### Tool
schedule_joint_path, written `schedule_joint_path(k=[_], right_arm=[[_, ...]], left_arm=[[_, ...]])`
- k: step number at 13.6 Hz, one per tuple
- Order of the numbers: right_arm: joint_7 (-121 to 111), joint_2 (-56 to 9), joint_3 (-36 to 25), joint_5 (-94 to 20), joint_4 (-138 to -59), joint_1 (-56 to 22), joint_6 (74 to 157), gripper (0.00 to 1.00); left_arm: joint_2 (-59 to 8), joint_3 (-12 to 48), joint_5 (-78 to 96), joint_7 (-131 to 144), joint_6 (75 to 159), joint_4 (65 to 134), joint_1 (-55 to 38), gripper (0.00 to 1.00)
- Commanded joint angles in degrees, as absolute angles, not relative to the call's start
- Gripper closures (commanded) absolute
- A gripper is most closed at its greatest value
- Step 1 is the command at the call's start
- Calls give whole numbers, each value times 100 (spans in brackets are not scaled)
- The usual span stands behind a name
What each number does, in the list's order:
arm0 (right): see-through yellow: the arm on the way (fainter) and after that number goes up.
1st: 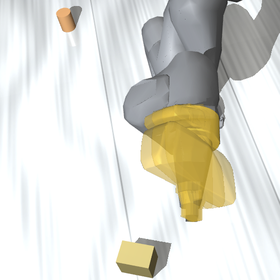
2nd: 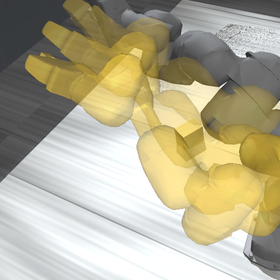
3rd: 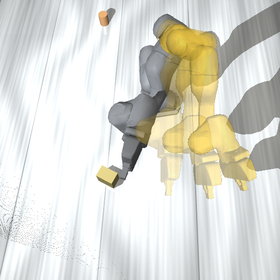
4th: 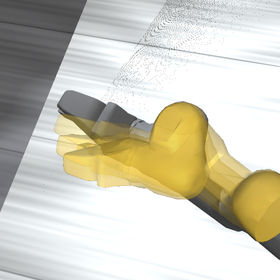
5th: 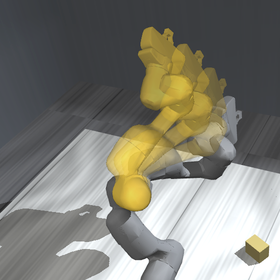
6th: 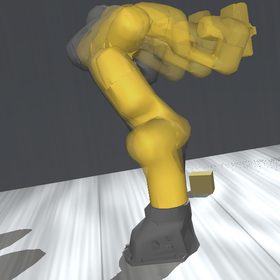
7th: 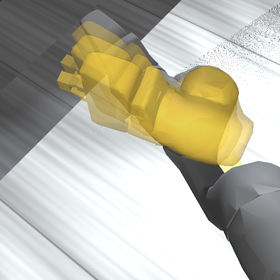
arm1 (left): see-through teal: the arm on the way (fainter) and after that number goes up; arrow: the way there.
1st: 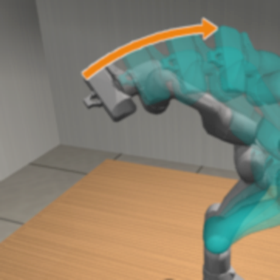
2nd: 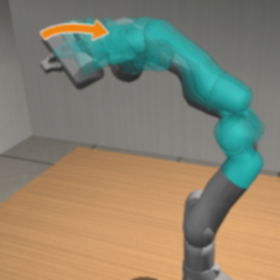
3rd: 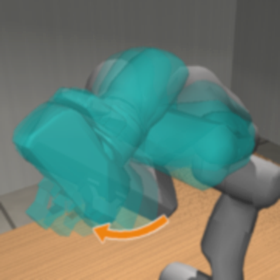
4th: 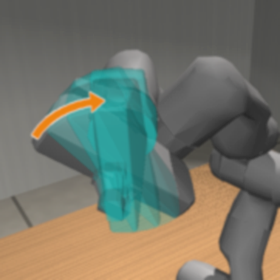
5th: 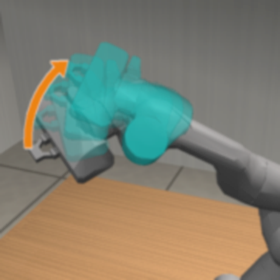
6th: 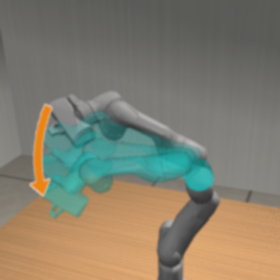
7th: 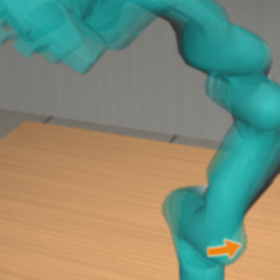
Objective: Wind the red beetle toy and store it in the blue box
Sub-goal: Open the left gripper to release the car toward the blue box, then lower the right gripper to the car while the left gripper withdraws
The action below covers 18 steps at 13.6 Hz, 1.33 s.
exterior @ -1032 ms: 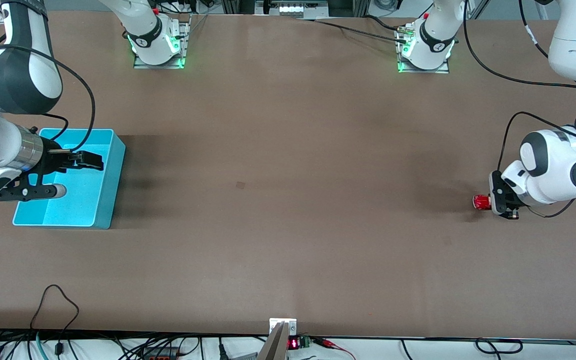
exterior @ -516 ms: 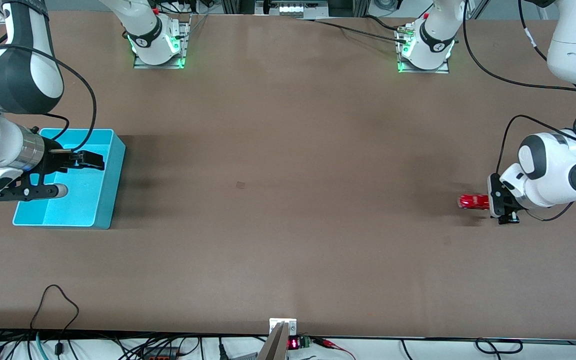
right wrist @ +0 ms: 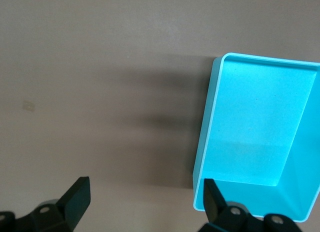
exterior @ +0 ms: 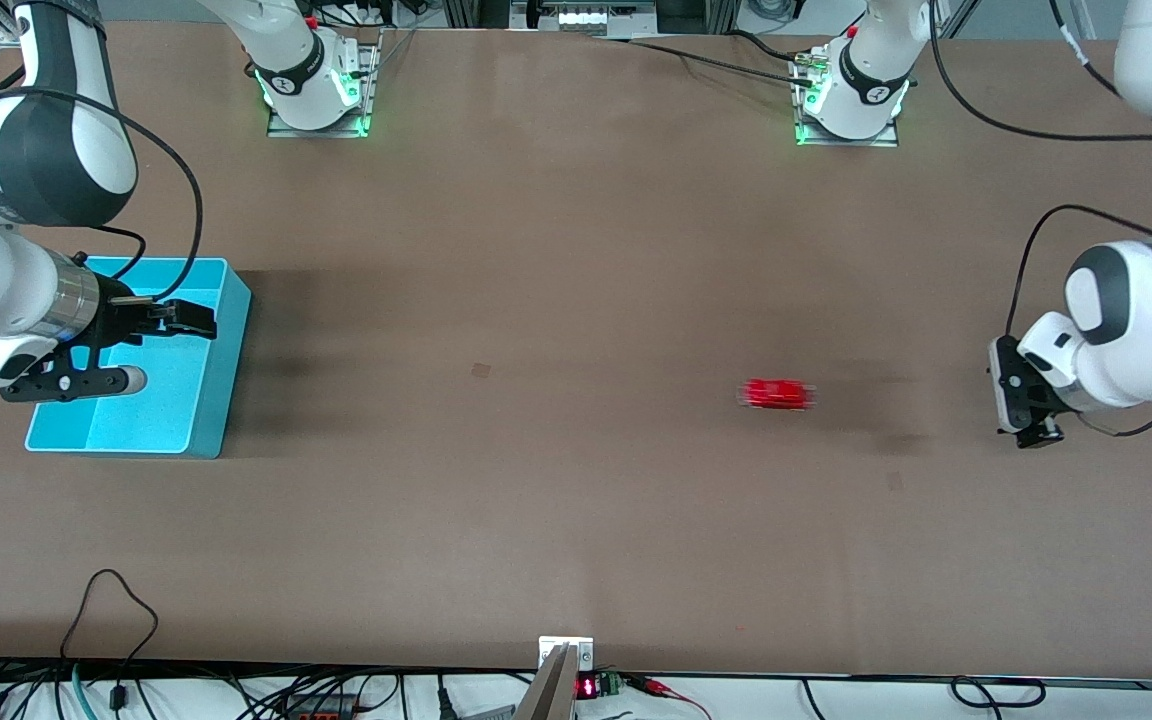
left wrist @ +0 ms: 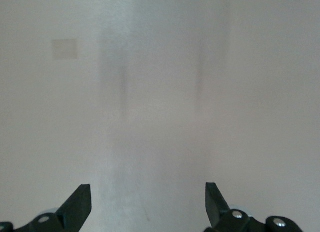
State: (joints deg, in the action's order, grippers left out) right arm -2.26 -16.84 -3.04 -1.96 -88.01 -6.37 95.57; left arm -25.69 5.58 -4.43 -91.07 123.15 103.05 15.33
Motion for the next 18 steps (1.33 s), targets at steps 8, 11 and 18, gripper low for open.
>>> schedule_joint_path(k=[8, 11, 18], right_arm=[[-1237, -1425, -176, -194, -9358, -475, 9561, 0], [-1783, -706, 43, -176, -10578, -344, 10333, 0], [-6119, -360, 685, -150, -12426, 457, 12302, 0]], left_arm=[[-2347, 641, -431, -6269, 9185, 8588, 1407, 0], [-2224, 816, -439, -5373, 9036, 8561, 1397, 0], [-2021, 1265, -439, -3430, 8604, 8543, 1389, 0]])
